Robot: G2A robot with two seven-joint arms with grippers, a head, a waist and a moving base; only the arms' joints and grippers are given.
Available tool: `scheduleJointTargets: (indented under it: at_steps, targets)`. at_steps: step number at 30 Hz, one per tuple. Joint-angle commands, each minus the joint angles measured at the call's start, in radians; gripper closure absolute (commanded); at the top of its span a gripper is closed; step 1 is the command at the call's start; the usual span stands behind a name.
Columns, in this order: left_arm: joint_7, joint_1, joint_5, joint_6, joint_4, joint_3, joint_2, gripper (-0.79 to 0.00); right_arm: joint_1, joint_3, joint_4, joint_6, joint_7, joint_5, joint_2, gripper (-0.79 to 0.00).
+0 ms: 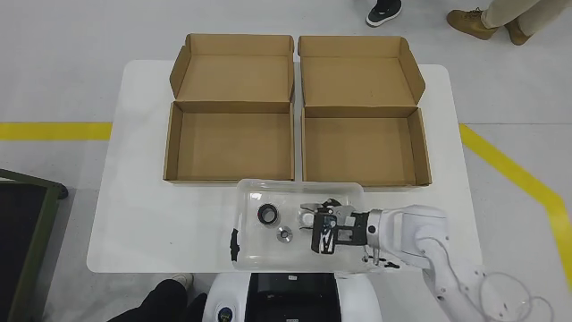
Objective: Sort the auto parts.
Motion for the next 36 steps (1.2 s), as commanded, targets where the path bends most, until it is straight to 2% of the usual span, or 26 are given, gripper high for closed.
scheduleJointTargets:
  at_steps: [1, 10, 15, 23, 36]
  targets:
    - [0.0, 0.0, 0.0, 0.0, 0.0, 0.0, 0.0, -0.785, -0.006, 0.01, -0.022, -0.001, -0.005, 0.006, 0.003, 0.0]
    - [0.0, 0.0, 0.0, 0.0, 0.0, 0.0, 0.0, -0.785, -0.046, 0.071, -0.124, 0.023, -0.097, 0.039, 0.015, 0.0]
    - [0.0, 0.0, 0.0, 0.0, 0.0, 0.0, 0.0, -0.785, -0.047, 0.079, -0.121, 0.014, -0.181, 0.104, 0.017, 0.0]
    - [0.0, 0.0, 0.0, 0.0, 0.0, 0.0, 0.0, -0.785, 0.0, 0.056, -0.072, 0.016, -0.291, 0.236, 0.012, 0.0]
    - [0.0, 0.0, 0.0, 0.0, 0.0, 0.0, 0.0, -0.785, 0.085, 0.054, -0.064, 0.124, -0.42, 0.435, -0.004, 0.0]
